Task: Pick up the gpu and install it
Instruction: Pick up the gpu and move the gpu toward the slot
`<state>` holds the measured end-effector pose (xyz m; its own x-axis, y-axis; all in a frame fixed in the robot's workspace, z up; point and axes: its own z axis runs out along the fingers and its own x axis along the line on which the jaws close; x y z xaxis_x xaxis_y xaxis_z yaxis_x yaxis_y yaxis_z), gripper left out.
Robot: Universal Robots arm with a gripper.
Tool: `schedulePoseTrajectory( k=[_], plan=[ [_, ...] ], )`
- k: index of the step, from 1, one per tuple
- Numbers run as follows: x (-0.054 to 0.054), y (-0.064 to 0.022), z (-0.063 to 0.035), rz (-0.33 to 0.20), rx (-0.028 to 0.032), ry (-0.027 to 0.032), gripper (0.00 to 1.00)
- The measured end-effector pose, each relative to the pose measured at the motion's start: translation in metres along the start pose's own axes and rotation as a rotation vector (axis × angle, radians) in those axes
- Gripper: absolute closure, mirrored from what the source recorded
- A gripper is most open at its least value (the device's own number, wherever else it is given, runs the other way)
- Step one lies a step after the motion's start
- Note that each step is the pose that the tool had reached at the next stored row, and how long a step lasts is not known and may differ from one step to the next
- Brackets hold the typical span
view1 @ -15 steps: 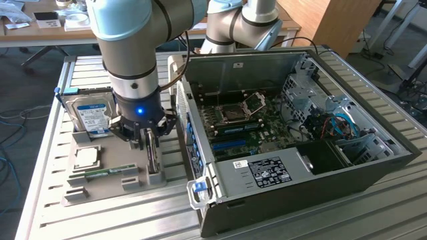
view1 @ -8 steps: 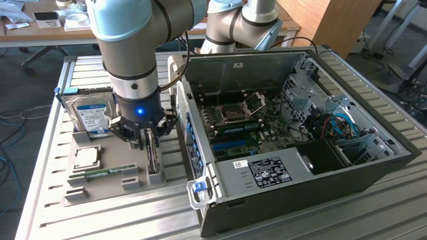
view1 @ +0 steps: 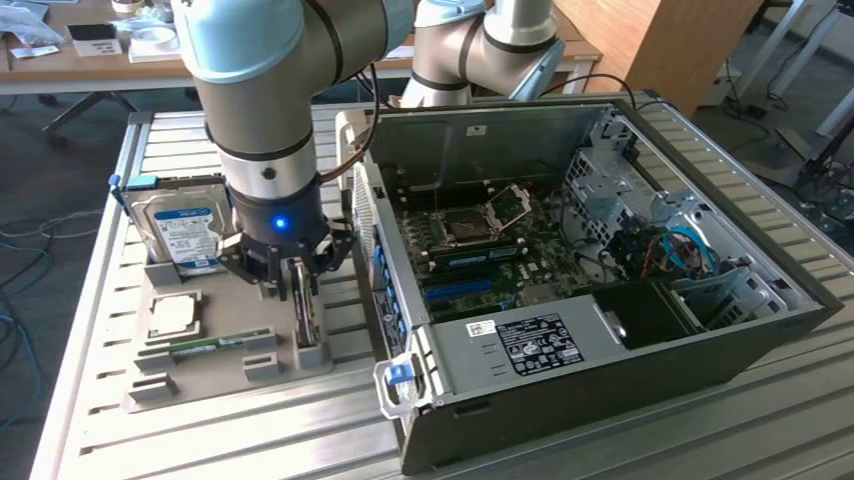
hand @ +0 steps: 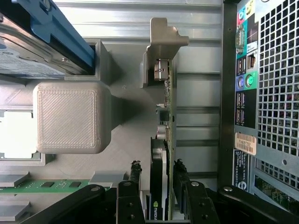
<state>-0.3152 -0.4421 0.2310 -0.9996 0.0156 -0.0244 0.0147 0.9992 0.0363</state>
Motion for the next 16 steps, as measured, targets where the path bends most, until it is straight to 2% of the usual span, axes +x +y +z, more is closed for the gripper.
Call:
schedulePoseTrajectory(
  k=[16],
  plan=[
    [-0.0019,-0.0015,0.0000,0.001,0.0000,0.0000,0.58]
  ],
)
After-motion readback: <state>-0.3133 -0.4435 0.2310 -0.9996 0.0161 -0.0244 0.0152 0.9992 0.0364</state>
